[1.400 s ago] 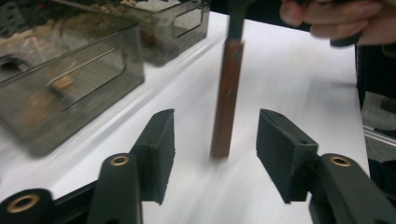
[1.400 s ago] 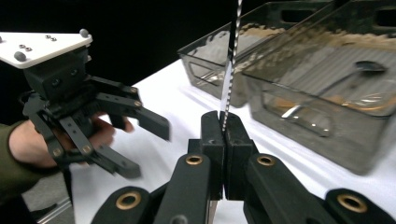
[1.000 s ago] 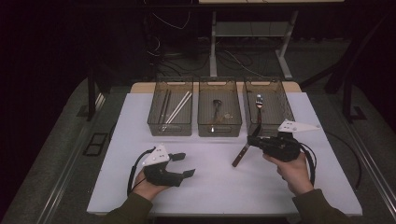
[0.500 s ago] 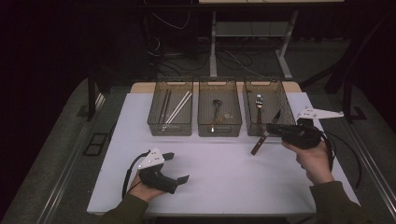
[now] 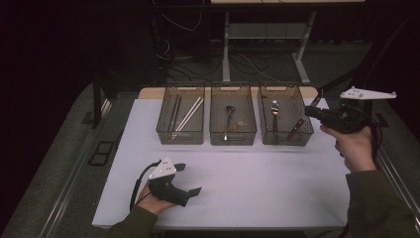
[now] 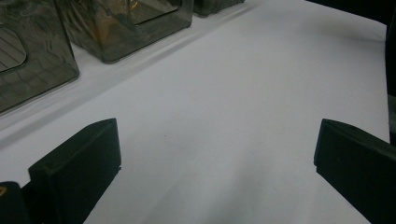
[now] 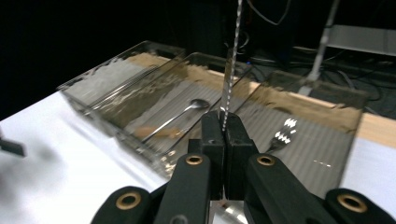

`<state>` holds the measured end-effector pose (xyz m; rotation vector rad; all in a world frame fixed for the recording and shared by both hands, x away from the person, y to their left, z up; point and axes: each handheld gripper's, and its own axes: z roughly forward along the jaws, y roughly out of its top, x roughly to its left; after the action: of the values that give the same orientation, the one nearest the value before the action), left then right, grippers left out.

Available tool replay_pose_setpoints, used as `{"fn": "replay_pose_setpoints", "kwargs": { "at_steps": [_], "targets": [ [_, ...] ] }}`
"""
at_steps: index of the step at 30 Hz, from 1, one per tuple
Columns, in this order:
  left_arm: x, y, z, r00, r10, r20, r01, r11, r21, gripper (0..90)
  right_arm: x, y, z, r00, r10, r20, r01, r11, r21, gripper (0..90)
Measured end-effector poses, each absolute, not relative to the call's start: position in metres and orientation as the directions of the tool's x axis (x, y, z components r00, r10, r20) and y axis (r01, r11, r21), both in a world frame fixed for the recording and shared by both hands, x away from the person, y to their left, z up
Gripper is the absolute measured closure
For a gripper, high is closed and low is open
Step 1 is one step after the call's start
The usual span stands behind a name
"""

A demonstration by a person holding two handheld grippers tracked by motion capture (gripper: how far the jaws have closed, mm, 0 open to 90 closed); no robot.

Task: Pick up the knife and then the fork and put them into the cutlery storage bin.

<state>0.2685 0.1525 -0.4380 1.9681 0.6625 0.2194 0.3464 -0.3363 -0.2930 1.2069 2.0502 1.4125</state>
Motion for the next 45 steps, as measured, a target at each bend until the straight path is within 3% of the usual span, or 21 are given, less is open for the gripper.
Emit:
{"fn": "replay_pose_setpoints", "kwargs": {
  "at_steps": [9, 18, 35, 45],
  "targets": [
    [0.267, 0.152, -0.436, 0.836, 0.536, -0.120, 0.347, -0.345, 0.872, 0.0, 0.377, -0.349, -0.281, -0.486, 0.867, 0.110, 0.456, 0.144, 0.878, 89.4],
    [0.267, 0.151, -0.436, 0.839, 0.531, -0.118, 0.344, -0.349, 0.872, 0.6, 0.406, -0.360, -0.300, -0.412, 0.905, 0.106, 0.543, 0.151, 0.826, 89.4],
    [0.267, 0.149, -0.438, 0.838, 0.531, -0.125, 0.354, -0.355, 0.866, 0.7, 0.426, -0.358, -0.335, -0.408, 0.911, 0.065, 0.662, 0.246, 0.708, 89.3],
    [0.267, 0.148, -0.438, 0.838, 0.529, -0.133, 0.360, -0.352, 0.864, 0.7, 0.440, -0.344, -0.346, -0.408, 0.910, 0.069, 0.647, 0.235, 0.726, 89.1]
  ]
}}
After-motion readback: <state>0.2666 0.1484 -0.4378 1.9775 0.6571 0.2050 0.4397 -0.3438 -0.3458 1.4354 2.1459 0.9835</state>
